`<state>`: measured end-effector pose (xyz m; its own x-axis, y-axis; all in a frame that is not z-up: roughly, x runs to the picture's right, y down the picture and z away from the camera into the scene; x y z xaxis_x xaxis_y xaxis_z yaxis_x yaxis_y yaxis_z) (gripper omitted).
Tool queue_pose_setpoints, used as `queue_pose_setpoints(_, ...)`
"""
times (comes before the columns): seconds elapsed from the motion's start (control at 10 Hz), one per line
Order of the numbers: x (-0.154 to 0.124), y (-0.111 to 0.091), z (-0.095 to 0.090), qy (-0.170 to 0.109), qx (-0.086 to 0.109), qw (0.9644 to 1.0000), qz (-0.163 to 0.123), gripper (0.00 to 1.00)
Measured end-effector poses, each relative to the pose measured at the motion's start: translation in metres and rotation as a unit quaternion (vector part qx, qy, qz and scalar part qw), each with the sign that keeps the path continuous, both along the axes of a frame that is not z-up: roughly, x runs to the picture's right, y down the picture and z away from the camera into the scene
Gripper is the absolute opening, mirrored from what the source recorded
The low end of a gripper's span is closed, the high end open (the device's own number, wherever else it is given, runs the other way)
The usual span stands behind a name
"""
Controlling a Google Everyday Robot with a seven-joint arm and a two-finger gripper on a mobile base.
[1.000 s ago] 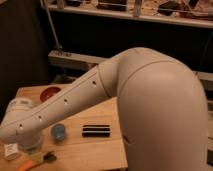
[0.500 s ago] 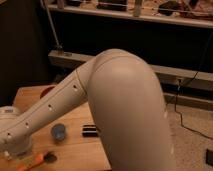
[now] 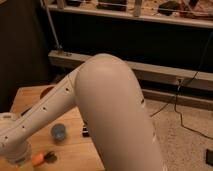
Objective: Place the pepper on the white sponge
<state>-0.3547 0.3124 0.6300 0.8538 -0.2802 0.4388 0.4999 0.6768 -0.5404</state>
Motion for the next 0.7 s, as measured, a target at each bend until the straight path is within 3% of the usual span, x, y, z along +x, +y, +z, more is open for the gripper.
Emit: queue_pose_setpoints(0.7,0.018,0.02,0.032,0.023,-0.014,0.9979,-0.059,0.65)
